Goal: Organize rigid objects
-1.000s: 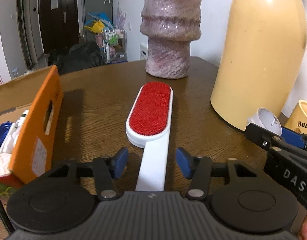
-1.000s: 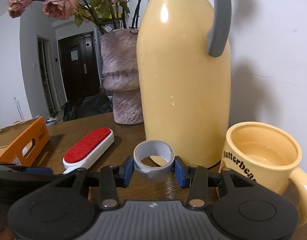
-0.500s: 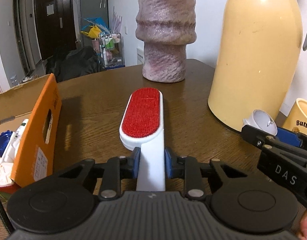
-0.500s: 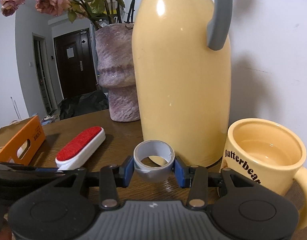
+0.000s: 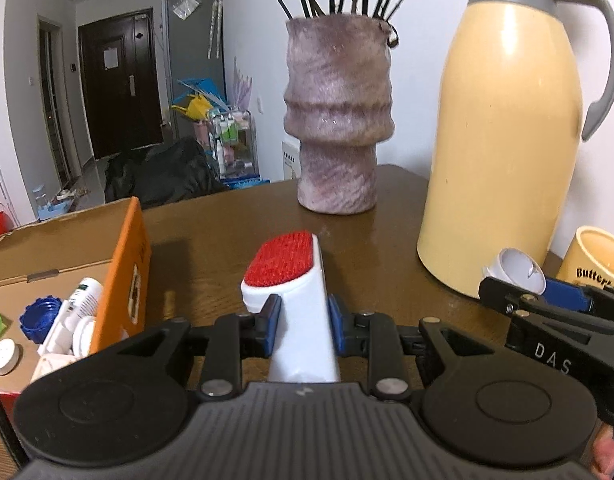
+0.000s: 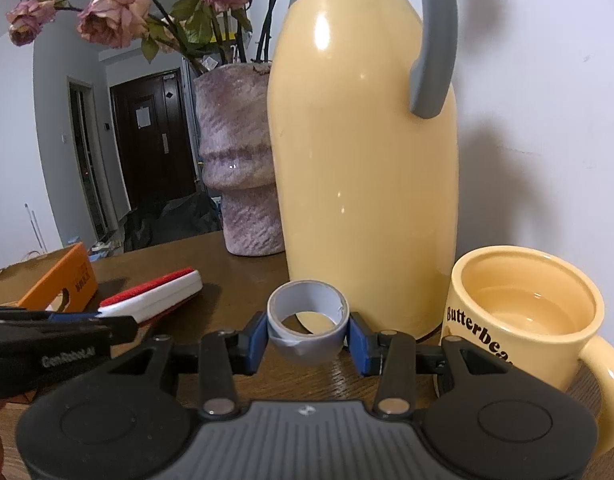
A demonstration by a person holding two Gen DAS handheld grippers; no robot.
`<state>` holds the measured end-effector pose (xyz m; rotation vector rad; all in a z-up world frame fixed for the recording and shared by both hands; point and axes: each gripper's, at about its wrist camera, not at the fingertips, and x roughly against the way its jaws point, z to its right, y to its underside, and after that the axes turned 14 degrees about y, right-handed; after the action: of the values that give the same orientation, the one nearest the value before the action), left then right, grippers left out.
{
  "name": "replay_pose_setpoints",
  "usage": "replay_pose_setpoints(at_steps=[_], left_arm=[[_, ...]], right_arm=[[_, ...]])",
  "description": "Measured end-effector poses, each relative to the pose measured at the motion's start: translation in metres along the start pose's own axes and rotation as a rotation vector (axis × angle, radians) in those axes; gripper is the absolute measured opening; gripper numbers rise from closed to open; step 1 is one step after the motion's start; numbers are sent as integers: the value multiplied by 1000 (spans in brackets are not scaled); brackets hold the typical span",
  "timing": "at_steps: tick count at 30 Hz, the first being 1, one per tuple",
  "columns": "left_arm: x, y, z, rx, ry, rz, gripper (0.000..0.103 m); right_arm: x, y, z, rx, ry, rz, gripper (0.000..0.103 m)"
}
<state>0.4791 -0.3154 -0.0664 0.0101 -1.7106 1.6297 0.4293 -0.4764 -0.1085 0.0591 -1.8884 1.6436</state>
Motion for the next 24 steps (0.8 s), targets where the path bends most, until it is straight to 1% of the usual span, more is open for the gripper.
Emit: replay_pose_setpoints(at_steps=[4, 11, 14, 24], left_arm=[[9, -2, -1, 3, -1, 29, 26], [20, -2, 0, -9, 5, 52, 26], [28, -3, 0, -19, -2, 76, 26], [49, -3, 3, -23, 17, 122, 26]], right_arm=[[4, 0, 0, -4, -1, 14, 42], [9, 0, 4, -24, 2, 24, 42], [11, -1, 4, -33, 2, 29, 42], [22, 0, -1, -48, -6, 43, 42]])
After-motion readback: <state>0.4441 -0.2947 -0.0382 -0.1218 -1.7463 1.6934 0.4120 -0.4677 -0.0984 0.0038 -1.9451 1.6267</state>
